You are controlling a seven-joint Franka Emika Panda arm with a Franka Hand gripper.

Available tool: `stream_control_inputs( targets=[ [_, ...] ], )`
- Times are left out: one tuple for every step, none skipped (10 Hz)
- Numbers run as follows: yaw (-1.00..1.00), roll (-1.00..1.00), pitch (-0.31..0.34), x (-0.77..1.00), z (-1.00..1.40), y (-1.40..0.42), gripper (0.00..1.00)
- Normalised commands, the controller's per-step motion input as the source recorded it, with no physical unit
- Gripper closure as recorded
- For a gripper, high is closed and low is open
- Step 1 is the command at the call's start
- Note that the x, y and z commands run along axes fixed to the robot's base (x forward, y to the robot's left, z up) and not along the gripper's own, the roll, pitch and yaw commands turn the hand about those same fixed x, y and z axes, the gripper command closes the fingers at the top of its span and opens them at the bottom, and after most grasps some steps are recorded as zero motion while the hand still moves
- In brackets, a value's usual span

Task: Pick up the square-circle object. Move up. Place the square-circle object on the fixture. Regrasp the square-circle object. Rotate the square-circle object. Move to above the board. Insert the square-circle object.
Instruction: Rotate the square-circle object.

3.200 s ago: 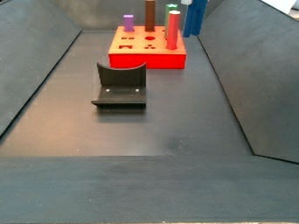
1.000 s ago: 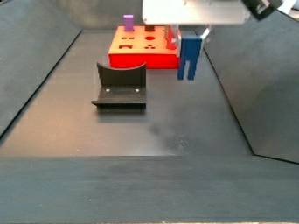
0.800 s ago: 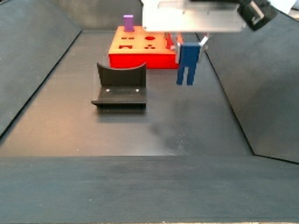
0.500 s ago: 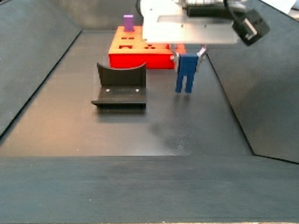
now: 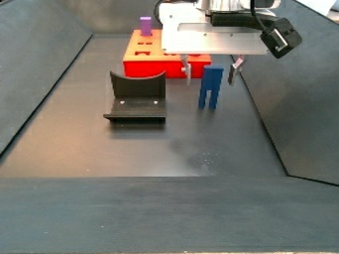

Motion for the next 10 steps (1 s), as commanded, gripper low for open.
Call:
stream_control_inputs(
  targets=[
    [-0.02,-0.25,0.002,0.00,0.00,0.02,0.00],
    [-0.02,-0.25,0.002,0.00,0.00,0.02,0.00],
    [-0.02,-0.25,0.003,0.00,0.00,0.02,0.00],
    [-0.02,-0.25,0.003,0.00,0.00,0.02,0.00],
    [-0.02,-0.25,0.003,0.00,0.00,0.02,0.00],
    [-0.02,-0.25,0.003,0.00,0.00,0.02,0.00],
    [-0.02,-0.25,0.003,0.00,0.00,0.02,0.00],
    [-0.02,-0.25,0.003,0.00,0.00,0.02,0.00],
    [-0.02,-0.25,0.003,0.00,0.00,0.02,0.00],
    [-0.02,-0.25,0.003,0.00,0.00,0.02,0.00]
  ],
)
